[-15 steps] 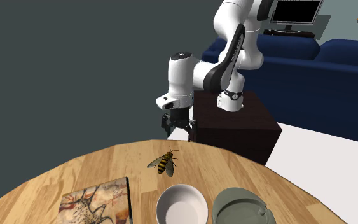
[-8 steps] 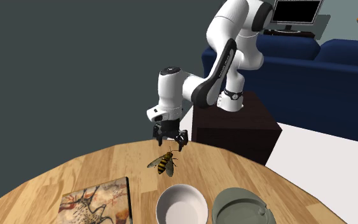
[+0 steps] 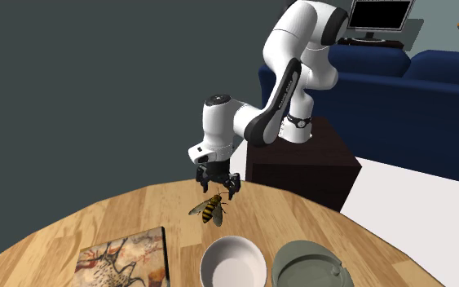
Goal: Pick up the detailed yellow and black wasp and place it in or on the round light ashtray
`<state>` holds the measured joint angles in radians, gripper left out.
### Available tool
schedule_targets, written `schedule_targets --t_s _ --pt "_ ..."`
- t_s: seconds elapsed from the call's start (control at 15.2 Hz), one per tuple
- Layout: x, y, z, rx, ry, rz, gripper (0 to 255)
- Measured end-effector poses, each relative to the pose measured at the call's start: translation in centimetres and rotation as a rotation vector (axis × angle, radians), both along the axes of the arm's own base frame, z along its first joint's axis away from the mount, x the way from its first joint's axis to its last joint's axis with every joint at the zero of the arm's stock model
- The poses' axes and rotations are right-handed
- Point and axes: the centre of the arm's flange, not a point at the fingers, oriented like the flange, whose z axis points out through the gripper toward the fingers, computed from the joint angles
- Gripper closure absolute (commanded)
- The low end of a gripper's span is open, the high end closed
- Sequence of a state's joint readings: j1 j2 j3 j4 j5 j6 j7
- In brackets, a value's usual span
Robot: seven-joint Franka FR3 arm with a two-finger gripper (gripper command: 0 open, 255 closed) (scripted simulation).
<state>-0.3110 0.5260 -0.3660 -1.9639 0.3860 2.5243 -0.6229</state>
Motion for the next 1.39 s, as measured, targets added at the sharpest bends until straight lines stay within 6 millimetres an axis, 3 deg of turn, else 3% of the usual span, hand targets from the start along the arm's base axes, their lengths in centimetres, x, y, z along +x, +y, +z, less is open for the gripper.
schedule_targets --t_s 0.13,0.2,0.86,1.39 --pt "0.0 0.0 0.0 0.0 0.0 0.0 0" --pt "0.0 0.0 0.0 0.0 0.0 0.0 255" --pt "0.0 0.0 0.0 0.0 0.0 0.0 255" --pt "0.0 -0.1 3.8 0.0 0.0 0.0 255"
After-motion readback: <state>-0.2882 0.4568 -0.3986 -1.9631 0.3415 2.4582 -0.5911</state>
